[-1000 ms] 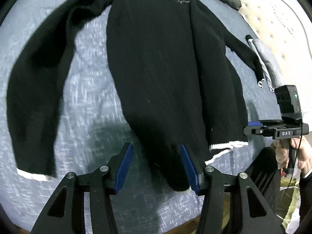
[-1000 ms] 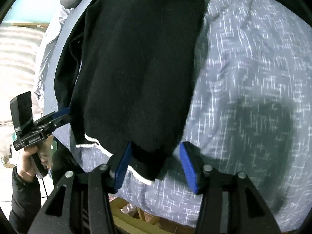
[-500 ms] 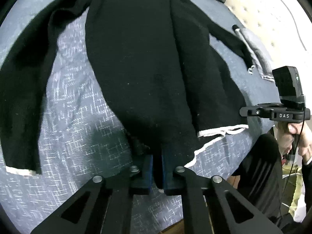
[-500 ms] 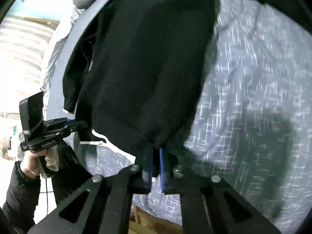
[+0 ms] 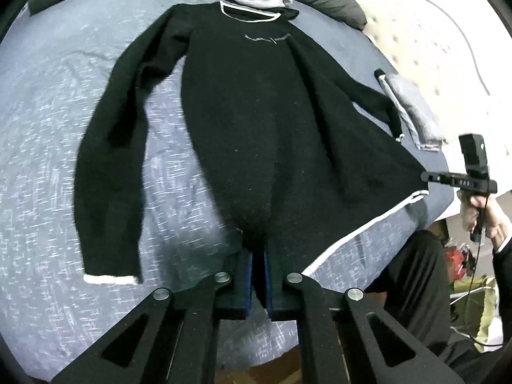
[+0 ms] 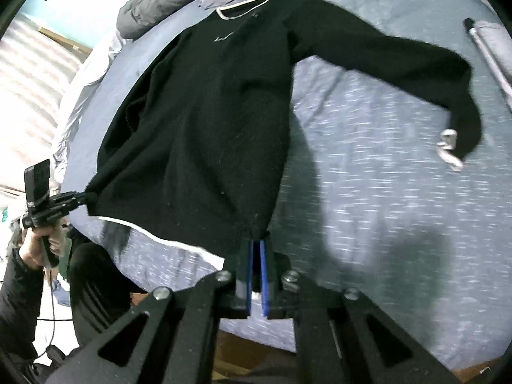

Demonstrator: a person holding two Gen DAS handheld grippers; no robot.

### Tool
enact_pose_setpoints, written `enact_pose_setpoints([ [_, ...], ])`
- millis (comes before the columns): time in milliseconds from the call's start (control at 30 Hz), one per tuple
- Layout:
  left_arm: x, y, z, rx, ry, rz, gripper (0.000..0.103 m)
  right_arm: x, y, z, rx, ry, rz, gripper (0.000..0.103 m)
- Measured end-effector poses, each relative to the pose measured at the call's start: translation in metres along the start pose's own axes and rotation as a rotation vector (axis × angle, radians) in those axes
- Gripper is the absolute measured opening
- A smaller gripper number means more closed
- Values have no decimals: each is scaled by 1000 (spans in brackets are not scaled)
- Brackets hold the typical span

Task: Fold clothes
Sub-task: 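Grasp the sweatshirt hem with both grippers and pull it straight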

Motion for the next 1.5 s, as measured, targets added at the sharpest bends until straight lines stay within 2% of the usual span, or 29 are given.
enact_pose_setpoints([
  [167, -1, 7, -8, -18, 27, 12, 5, -15, -32, -21, 10, 31, -36, 3],
  [367, 35, 24, -30, -66, 126, 43, 5, 18, -48, -52, 28, 116, -85, 3],
  [533, 47, 29, -32, -93, 140, 49, 8, 32, -49, -58, 67, 130, -46, 5],
  [567, 47, 29, -32, -93, 139, 51, 13, 32, -49, -57, 75, 125, -41, 6],
  [600, 46, 28, -32, -94, 139, 53, 17, 31, -50, -56, 82, 120, -36, 9],
  [667, 48, 29, -33, -100, 143, 51, 38, 27, -53, -54, 104, 98, -30, 22],
  [700, 49, 30, -34, -102, 145, 50, 40, 26, -54, -54, 111, 89, -24, 35],
  [733, 50, 31, -34, -105, 147, 49, 41, 27, -53, -54, 116, 89, -9, 43],
  [800, 52, 32, -35, -111, 151, 47, 41, 32, -50, -57, 127, 98, 30, 44],
  [933, 60, 28, -38, -116, 163, 12, 38, 50, -41, -69, 112, 147, 40, 44],
  [967, 62, 26, -39, -101, 172, 16, 26, 53, -38, -72, 103, 153, 37, 44],
  [1000, 65, 24, -41, -87, 180, 20, 18, 54, -38, -72, 102, 152, 31, 40],
  [1033, 66, 24, -42, -74, 185, 34, 12, 54, -37, -71, 105, 150, 24, 27],
  [1067, 64, 23, -41, -70, 182, 38, 9, 54, -37, -70, 109, 147, 17, 20],
  [1100, 62, 22, -41, -65, 179, 42, 8, 53, -38, -69, 112, 142, 13, 11],
  [1133, 60, 21, -40, -60, 176, 47, 8, 51, -39, -68, 114, 135, 11, 7],
  [1367, 16, 16, -30, -56, 140, 52, 6, 5, -35, -49, 35, 72, -51, 4],
  [1433, 10, 9, -26, -47, 130, 52, 6, -7, -35, -45, 2, 62, -74, 4],
  [1500, 17, 13, -37, -50, 146, 56, 6, -6, -34, -49, -2, 68, -80, 4],
])
Point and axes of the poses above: each gripper's, at about its wrist camera, not at the fingertips, and x roughly the way its jaws point, y to its left, z to its top, the point moved 9 cm from there along x, roughly the way its jaws point, and after that the axes turned 7 degrees about -x, right-handed, at the moved point
